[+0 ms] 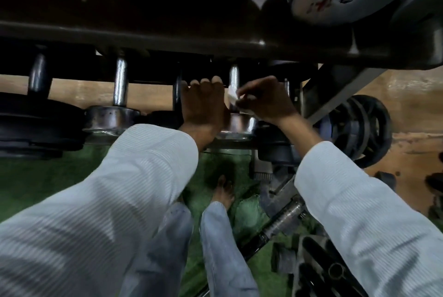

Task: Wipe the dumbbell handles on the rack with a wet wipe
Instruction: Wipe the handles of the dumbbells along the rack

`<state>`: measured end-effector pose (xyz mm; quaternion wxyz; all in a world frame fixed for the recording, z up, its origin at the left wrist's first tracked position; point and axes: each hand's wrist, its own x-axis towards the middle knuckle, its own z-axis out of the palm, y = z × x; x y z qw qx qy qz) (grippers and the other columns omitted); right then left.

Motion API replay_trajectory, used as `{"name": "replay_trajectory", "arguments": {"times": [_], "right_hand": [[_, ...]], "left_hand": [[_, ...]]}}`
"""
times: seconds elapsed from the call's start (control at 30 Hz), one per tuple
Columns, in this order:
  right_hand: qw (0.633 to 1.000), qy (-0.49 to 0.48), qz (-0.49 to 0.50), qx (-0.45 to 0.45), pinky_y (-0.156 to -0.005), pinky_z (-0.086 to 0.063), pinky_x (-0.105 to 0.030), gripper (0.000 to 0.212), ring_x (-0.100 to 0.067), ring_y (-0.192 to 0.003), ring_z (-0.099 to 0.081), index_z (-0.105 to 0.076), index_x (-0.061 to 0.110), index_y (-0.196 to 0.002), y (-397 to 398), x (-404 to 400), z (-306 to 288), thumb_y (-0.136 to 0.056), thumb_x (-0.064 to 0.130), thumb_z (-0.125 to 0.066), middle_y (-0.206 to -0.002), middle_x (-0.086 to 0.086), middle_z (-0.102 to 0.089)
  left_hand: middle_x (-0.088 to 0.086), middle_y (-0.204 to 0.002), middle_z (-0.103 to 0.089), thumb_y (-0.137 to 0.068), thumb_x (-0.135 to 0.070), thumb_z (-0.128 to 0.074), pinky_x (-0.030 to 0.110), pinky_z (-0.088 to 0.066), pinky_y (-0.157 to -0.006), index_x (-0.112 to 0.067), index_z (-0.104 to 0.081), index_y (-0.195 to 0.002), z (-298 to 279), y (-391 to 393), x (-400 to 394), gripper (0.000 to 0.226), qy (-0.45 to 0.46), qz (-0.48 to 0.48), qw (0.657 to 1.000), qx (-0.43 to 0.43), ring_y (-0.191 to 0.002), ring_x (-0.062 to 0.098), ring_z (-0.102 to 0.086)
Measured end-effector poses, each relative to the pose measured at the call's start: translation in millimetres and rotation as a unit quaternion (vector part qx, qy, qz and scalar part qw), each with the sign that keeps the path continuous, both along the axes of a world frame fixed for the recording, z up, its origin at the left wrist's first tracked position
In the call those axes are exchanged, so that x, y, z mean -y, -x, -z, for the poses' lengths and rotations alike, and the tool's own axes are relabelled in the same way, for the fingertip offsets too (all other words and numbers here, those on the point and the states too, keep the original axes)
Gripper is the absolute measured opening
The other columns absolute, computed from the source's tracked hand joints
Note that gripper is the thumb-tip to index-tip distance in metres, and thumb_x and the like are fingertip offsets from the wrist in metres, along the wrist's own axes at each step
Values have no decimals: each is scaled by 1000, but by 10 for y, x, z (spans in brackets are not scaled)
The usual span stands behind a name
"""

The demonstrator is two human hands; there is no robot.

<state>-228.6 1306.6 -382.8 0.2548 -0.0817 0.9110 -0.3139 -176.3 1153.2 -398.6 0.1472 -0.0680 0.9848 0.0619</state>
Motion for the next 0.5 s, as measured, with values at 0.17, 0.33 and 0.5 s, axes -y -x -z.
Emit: {"name": "replay_trajectory", "arguments": {"times": [0.17, 0.33, 0.5], "right_hand": [[990, -50, -61, 114, -82, -57, -28, 12, -14, -90, -71, -83, 21, -94, 105, 118, 55, -84, 26, -79, -86, 5, -74], [978, -174, -37, 114, -86, -53, -32, 16, -17, -95, -62, -74, 25, -83, 229, 197, 107, -71, 35, -77, -98, 2, -70], [972, -230, -4, 54, -97, -50, -38, 48, -34, -116, -58, -60, 11, -117, 195, 274, 247, -75, 32, -72, -122, -16, -61]], "left_hand": [[16, -125, -64, -94, -40, -54, 48, -38, -102, -12, -56, -129, 152, -266, 456, 44, -17, -70, 997, -16, -117, 38, -58], [12, -110, -70, -87, -44, -53, 44, -44, -89, -12, -61, -121, 253, -322, 528, 48, -69, -136, 988, -36, -104, 36, -62], [11, -105, -71, -84, -40, -55, 44, -41, -89, -11, -60, -123, 231, -319, 512, 50, -89, -153, 983, -48, -102, 36, -62]]}}
